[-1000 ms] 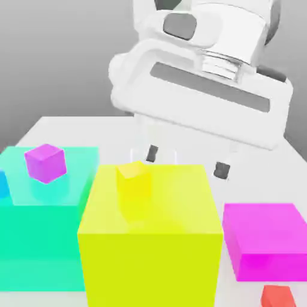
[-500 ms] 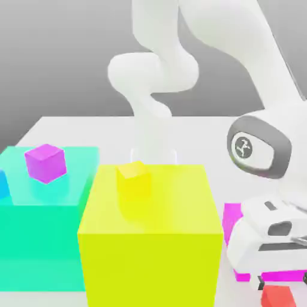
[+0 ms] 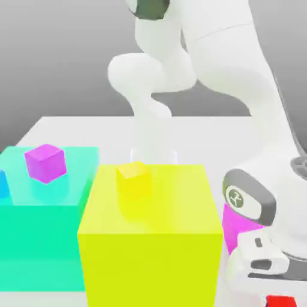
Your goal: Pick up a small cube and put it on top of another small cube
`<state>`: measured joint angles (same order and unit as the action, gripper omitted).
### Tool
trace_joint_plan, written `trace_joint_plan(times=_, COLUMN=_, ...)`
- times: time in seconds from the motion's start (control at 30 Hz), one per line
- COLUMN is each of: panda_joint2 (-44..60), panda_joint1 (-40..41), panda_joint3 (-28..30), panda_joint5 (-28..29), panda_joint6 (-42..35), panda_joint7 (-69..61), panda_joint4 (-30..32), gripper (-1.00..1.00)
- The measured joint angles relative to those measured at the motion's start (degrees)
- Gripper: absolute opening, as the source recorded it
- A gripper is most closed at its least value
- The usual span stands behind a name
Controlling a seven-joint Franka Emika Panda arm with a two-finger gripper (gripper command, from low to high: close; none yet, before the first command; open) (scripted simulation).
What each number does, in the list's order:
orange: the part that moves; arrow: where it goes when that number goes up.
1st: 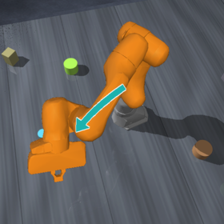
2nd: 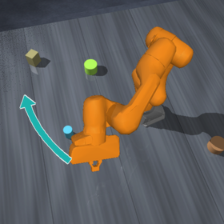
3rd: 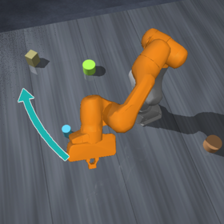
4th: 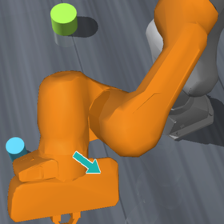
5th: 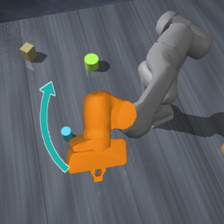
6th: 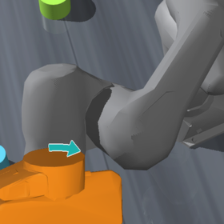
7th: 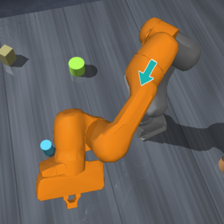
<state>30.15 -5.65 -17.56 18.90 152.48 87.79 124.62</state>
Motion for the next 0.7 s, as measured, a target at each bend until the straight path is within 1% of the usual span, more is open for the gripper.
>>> trace_joint_plan(times=0.07, panda_joint2=-3.3, panda_joint1=1.1, panda_joint3=-1.5, panda_joint5=-1.7, panda_joint6=-2.3, panda_joint7=-1.2, panda_joint4=0.5, gripper=-1.0)
trace_joint_plan(times=0.2, panda_joint2=-4.8, panda_joint1=0.4, panda_joint3=2.7, panda_joint5=2.6, panda_joint6=-2.6, panda_joint7=0.7, panda_joint4=-4.9, gripper=-1.0)
trace_joint_plan(times=0.37, panda_joint2=-12.9, panda_joint1=3.1, panda_joint3=6.1, panda_joint5=4.0, panda_joint6=-8.9, panda_joint7=-0.7, panda_joint4=-4.7, gripper=-1.0)
trace_joint_plan(times=0.5, panda_joint2=-20.6, panda_joint1=5.6, panda_joint3=7.6, panda_joint5=1.6, panda_joint6=-14.4, panda_joint7=-4.1, panda_joint4=-1.9, gripper=-1.0)
trace_joint_plan(times=0.7, panda_joint2=-32.8, panda_joint1=10.0, panda_joint3=9.9, panda_joint5=-4.9, panda_joint6=-22.3, panda_joint7=-10.7, panda_joint4=3.4, gripper=-1.0)
